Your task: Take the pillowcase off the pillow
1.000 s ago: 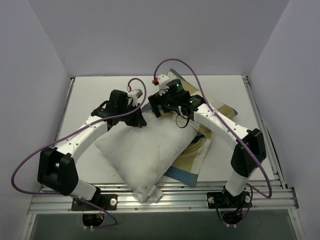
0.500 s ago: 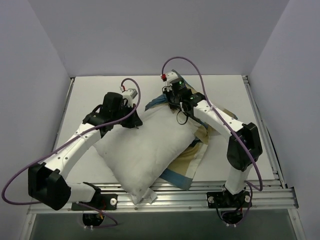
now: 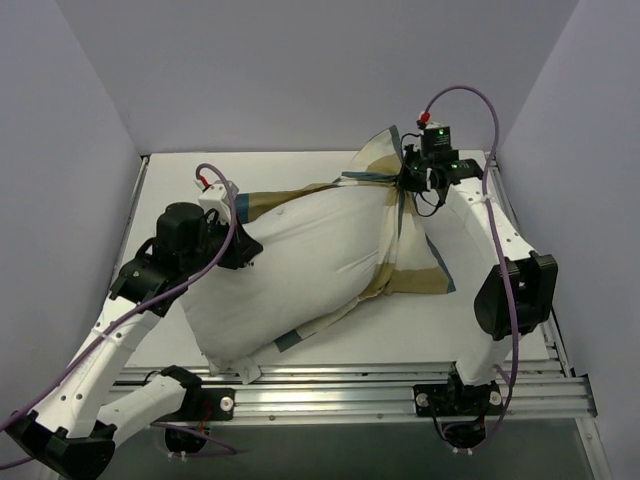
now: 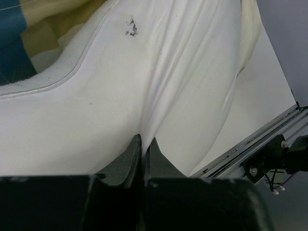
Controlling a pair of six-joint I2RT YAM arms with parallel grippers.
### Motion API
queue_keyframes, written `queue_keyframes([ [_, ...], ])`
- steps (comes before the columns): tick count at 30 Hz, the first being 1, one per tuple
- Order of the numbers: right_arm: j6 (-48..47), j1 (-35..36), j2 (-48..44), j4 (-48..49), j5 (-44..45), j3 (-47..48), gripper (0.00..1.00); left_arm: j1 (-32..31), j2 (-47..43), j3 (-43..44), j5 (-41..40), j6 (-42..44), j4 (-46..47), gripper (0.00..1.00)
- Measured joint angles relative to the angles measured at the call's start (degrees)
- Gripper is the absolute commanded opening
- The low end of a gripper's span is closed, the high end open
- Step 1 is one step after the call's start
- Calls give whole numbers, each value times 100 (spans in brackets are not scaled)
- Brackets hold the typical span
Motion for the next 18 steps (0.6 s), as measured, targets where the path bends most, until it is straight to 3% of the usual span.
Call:
queue_keyframes([
  [4, 291, -393, -122, -343, -507, -4, 0, 0, -188, 0, -203, -96, -160, 2],
  [7, 299, -529, -234, -262, -890, -251, 8, 0, -170, -4, -306, -151, -256, 2],
  [11, 153, -404, -315, 103, -953, -728, 41, 20, 190, -26, -424, -146, -210, 6],
  [12, 116, -341, -321, 240, -933, -846, 45, 37, 367, -26, -472, -140, -166, 24],
  [14, 72, -203, -369, 509, -835, -1075, 58, 87, 804, -26, -608, -48, -7, 37],
  [15, 85, -133, -450, 673, -772, -1231, 63, 120, 1038, -11, -697, -24, 74, 50],
  [18, 122, -20, -903, 881, -647, -1574, 74, 170, 1670, 192, -852, 101, 310, 74],
])
